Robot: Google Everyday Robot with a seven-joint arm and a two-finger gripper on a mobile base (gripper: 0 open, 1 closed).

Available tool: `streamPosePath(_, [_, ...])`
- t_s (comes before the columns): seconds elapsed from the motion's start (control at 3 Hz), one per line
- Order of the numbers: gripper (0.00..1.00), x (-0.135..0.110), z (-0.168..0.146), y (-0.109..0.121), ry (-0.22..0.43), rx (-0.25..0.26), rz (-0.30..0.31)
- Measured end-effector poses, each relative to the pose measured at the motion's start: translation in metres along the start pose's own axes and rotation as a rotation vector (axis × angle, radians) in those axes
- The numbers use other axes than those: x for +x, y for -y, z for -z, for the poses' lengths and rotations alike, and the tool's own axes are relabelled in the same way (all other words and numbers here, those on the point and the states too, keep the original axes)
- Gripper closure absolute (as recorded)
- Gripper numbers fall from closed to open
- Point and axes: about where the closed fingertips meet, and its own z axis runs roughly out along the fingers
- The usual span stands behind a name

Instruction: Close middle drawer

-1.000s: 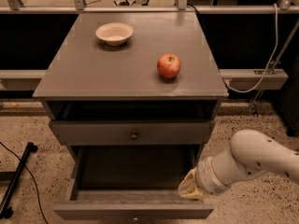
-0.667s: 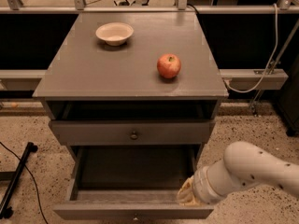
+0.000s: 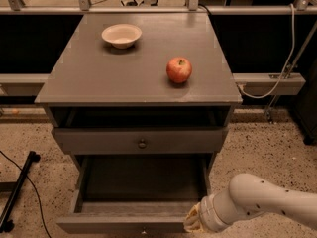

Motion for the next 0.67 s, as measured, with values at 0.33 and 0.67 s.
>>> streamPosePath(0.33, [1.0, 0.021, -0.023, -0.006, 0.041, -0.048, -0.01])
streamPosePath(0.67, [1.0, 0.038, -0.035, -0.02, 0.082, -0.12, -0.031])
